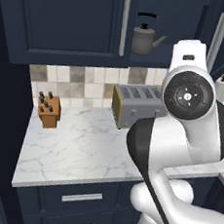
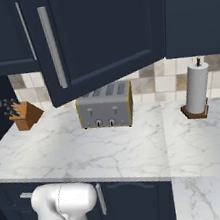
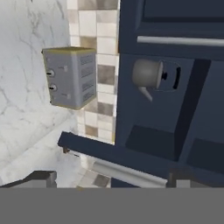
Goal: Open the cabinet, pick the kettle from the cabinet, and place it in the sink.
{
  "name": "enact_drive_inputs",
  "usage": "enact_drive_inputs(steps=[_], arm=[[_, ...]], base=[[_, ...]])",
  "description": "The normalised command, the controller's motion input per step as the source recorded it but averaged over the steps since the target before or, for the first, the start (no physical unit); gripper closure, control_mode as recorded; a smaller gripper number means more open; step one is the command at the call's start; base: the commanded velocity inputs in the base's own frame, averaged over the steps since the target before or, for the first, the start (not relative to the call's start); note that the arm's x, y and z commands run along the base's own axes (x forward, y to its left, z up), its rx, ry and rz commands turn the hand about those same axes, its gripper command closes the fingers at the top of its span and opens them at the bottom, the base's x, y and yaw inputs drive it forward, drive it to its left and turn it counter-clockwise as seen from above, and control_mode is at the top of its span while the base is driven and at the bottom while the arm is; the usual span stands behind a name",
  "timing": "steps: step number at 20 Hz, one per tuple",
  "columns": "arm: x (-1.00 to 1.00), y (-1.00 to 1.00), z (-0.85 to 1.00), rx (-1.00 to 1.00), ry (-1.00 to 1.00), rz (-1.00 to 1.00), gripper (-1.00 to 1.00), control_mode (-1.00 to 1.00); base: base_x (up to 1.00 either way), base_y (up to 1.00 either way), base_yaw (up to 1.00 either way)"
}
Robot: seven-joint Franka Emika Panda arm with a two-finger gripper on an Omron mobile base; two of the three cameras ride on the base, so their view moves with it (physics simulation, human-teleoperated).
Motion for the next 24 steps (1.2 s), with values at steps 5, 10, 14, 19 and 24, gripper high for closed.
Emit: enact_drive_inputs(steps=[5, 10, 14, 19, 24], arm=[[0.01, -0.11, 0.14, 0.0, -0.02, -0.11, -1.0, -1.0], [0.13, -0.1, 0.0, -0.02, 0.0, -0.14, -1.0, -1.0], [0.23, -0.02, 0.0, 0.0, 0.0, -0.15, -1.0, -1.0], [0.3, 0.0, 0.0, 0.0, 0.0, -0.1, -1.0, -1.0], [0.3, -0.01, 0.0, 0.0, -0.01, -0.02, -1.0, -1.0]], base=[[0.0, 0.0, 0.0], [0.0, 0.0, 0.0], [0.0, 0.0, 0.0], [0.0, 0.0, 0.0], [0.0, 0.0, 0.0]])
